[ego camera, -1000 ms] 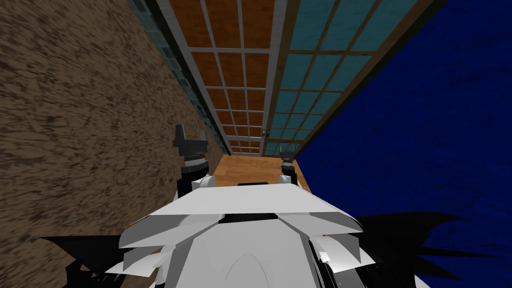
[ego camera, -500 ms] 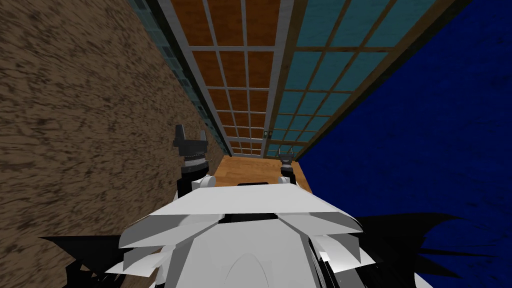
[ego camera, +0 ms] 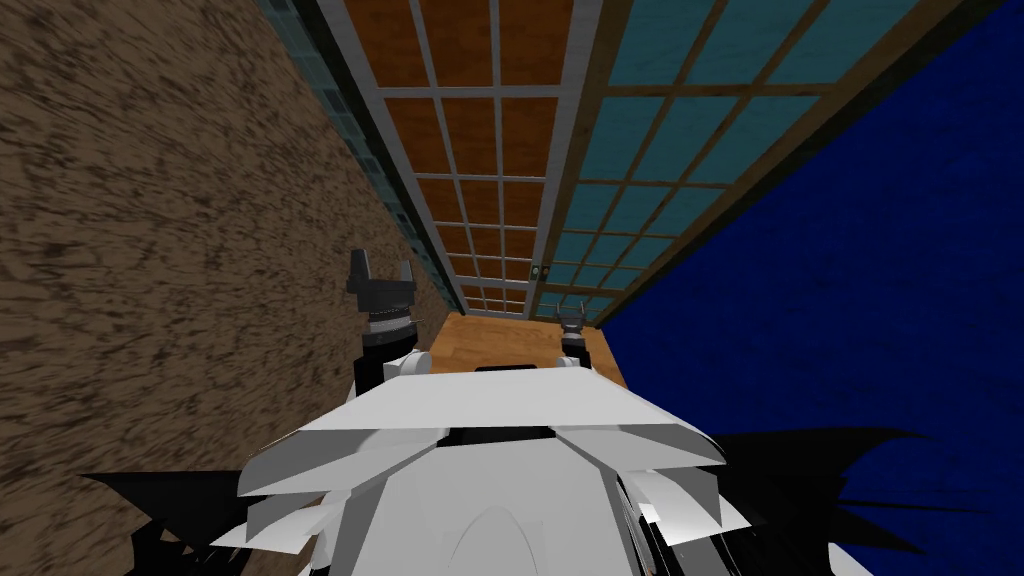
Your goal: Pull the door open
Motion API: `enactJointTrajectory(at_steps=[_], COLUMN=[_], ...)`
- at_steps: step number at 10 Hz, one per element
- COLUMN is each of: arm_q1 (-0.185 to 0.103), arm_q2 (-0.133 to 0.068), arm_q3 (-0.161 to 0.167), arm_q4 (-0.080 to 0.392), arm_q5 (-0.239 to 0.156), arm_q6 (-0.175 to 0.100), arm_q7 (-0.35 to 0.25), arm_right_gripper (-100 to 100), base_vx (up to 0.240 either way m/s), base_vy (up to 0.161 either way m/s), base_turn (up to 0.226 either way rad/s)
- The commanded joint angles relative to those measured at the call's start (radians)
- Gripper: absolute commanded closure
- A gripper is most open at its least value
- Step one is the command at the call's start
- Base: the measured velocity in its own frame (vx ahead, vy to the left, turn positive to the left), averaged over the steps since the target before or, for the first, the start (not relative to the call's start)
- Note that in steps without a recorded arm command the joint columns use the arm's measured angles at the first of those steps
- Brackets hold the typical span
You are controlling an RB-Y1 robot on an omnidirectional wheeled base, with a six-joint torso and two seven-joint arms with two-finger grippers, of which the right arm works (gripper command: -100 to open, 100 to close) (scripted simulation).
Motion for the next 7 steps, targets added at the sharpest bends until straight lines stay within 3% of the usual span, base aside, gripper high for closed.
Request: enactJointTrajectory(at_steps=[1,7], arm_q1=[-0.006,-0.03], arm_q2=[-0.004,-0.027], arm_q3=[0.009,0.035], arm_q4=[0.039,0.166], arm_q5=[-0.013,-0.061], arm_q6=[-0.01,-0.033], arm_q7=[-0.038,-0.168], arm_right_gripper=[-100,-100], base_vx=[0.114,0.098], base_vy=[0.015,0.002], base_turn=[0.048,0.045])
